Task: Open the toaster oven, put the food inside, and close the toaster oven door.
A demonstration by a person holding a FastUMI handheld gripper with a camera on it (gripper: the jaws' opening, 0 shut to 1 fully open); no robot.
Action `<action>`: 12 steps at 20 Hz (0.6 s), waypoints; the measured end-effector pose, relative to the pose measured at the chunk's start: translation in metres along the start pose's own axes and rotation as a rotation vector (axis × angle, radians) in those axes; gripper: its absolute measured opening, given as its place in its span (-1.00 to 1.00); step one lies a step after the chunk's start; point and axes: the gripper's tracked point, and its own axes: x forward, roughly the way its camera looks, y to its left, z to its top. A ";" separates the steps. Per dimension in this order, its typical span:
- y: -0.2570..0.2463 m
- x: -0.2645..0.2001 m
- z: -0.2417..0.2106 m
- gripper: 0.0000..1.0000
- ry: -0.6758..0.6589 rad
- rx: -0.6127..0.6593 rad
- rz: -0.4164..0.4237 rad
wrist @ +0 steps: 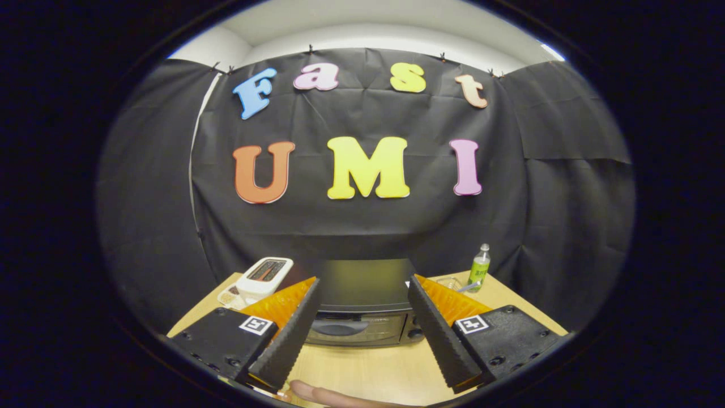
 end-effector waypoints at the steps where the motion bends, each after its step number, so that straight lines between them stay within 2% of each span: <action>1: 0.004 0.012 -0.010 1.00 0.033 0.001 0.001; 6: 0.017 0.063 -0.052 1.00 0.152 -0.023 -0.013; 12: 0.036 0.092 -0.094 1.00 0.260 -0.010 0.007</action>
